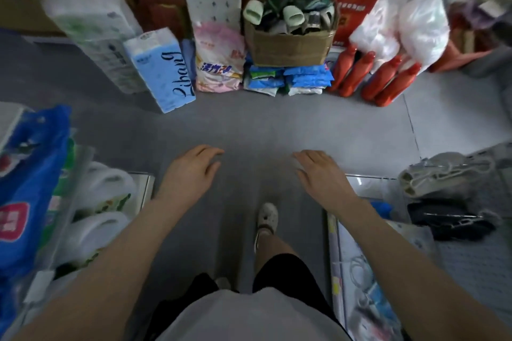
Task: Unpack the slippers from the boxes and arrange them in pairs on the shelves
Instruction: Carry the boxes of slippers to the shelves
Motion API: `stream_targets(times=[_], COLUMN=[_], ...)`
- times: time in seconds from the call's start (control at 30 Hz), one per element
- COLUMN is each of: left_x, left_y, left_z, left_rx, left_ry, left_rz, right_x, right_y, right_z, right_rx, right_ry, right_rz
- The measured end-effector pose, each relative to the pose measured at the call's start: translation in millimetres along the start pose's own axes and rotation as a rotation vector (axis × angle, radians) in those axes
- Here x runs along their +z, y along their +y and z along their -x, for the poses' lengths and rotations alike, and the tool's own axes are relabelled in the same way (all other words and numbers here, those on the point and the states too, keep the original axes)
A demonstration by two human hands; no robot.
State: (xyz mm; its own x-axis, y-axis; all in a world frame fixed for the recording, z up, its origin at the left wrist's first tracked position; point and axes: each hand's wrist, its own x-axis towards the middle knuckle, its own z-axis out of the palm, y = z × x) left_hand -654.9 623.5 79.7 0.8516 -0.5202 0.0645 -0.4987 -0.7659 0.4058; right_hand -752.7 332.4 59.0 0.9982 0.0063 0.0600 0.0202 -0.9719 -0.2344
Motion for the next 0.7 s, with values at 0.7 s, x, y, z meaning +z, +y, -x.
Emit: stream_targets(times=[0.7], left_x=[91], left_y=[-4], left_z=[-567], left_rx=[-0.084], left_ry=[0.027], left_rz=[0.091], right_x=[-51], right_y=[337], right_z=[-517], right_rx=[-0.028], right_ry=[0.007], right_rz=[0.038])
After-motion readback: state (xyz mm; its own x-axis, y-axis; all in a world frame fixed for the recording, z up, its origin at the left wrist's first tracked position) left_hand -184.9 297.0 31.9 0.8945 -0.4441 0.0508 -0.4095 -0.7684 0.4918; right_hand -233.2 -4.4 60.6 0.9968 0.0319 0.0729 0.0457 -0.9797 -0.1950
